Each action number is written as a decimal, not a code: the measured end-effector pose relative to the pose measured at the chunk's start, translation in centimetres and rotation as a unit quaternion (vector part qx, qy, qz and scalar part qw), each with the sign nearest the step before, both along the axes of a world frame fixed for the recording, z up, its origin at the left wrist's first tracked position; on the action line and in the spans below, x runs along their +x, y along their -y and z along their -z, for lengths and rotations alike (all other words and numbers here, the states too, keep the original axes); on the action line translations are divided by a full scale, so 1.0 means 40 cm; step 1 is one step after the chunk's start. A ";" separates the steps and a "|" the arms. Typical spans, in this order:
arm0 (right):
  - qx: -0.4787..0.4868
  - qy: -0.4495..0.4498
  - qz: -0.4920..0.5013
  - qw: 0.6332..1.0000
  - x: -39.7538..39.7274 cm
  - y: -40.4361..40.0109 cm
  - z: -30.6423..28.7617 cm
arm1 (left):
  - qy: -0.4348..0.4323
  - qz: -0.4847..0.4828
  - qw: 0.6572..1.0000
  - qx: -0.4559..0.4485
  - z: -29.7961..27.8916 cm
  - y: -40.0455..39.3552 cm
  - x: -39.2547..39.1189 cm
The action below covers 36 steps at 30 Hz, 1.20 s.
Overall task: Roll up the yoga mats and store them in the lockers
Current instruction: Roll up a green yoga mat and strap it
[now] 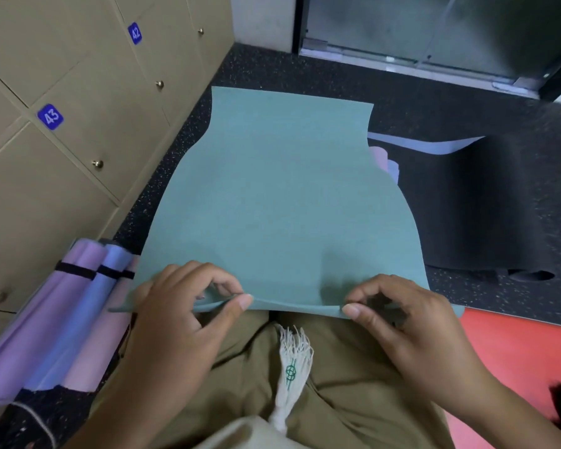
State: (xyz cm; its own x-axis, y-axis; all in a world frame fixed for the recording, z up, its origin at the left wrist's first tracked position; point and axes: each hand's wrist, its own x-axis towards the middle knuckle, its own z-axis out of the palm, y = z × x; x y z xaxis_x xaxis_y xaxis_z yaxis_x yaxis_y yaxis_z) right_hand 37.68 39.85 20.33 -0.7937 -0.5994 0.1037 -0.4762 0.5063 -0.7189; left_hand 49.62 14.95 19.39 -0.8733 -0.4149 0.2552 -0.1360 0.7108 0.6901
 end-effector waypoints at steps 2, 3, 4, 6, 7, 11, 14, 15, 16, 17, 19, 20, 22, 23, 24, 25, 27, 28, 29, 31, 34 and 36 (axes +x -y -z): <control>-0.030 0.073 0.011 0.997 -0.008 0.009 -0.006 | 0.012 -0.008 1.000 0.005 0.002 0.002 -0.004; -0.040 0.091 0.011 0.995 -0.012 0.014 -0.005 | 0.019 -0.012 1.000 0.002 0.005 0.006 -0.008; -0.043 0.088 0.011 0.995 -0.015 0.020 -0.003 | 0.025 -0.014 1.000 -0.005 0.009 0.012 -0.012; -0.041 0.053 0.020 0.998 -0.023 0.031 0.004 | 0.032 -0.008 0.999 -0.033 0.016 0.023 -0.022; -0.042 0.033 0.024 0.998 -0.028 0.036 0.010 | 0.033 0.001 0.998 -0.050 0.019 0.028 -0.027; -0.023 -0.063 -0.001 0.998 -0.037 0.038 0.036 | 0.022 0.049 0.993 -0.106 0.034 0.047 -0.035; -0.019 -0.115 -0.009 0.993 -0.044 0.027 0.058 | 0.016 0.089 0.987 -0.133 0.041 0.061 -0.044; -0.019 -0.130 -0.005 0.991 -0.047 0.024 0.063 | 0.016 0.104 0.985 -0.140 0.042 0.066 -0.048; -0.019 -0.146 -0.004 0.989 -0.050 0.023 0.067 | 0.015 0.119 0.982 -0.147 0.043 0.072 -0.051; -0.015 -0.163 -0.006 0.986 -0.052 0.023 0.072 | 0.015 0.133 0.979 -0.155 0.044 0.078 -0.054; -0.005 -0.194 -0.021 0.981 -0.056 0.022 0.080 | 0.015 0.153 0.972 -0.176 0.047 0.087 -0.057; -0.001 -0.203 -0.031 0.979 -0.057 0.022 0.082 | 0.013 0.158 0.970 -0.186 0.048 0.089 -0.059; 0.015 -0.216 -0.051 0.975 -0.061 0.020 0.083 | 0.011 0.159 0.965 -0.207 0.049 0.087 -0.062; 0.024 -0.225 -0.053 0.973 -0.063 0.020 0.083 | 0.009 0.154 0.964 -0.217 0.048 0.084 -0.062; 0.032 -0.232 -0.050 0.971 -0.065 0.021 0.082 | 0.005 0.148 0.962 -0.228 0.047 0.081 -0.063; 0.039 -0.236 -0.045 0.970 -0.068 0.023 0.080 | 0.001 0.140 0.961 -0.237 0.044 0.078 -0.064; 0.048 -0.232 -0.039 0.971 -0.075 0.028 0.077 | -0.010 0.128 0.960 -0.248 0.040 0.074 -0.067; 0.051 -0.227 -0.038 0.972 -0.078 0.031 0.078 | -0.015 0.127 0.959 -0.254 0.039 0.075 -0.068; 0.054 -0.223 -0.038 0.973 -0.081 0.033 0.079 | -0.019 0.130 0.956 -0.261 0.038 0.076 -0.069; 0.058 -0.219 -0.037 0.973 -0.086 0.035 0.083 | -0.022 0.144 0.950 -0.276 0.039 0.080 -0.073; 0.069 -0.240 -0.051 0.967 -0.088 0.041 0.086 | -0.018 0.159 0.940 -0.300 0.042 0.086 -0.076; 0.075 -0.265 -0.059 0.959 -0.091 0.045 0.087 | -0.012 0.167 0.935 -0.313 0.044 0.088 -0.077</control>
State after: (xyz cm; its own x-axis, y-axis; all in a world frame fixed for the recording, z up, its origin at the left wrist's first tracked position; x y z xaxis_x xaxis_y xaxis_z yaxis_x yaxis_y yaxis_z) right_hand 34.05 38.05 16.85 -0.5790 -0.7212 0.3802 -0.8152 0.5053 -0.2828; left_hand 46.53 11.42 17.62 -0.9182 0.1170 0.3785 0.1759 0.9765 0.1248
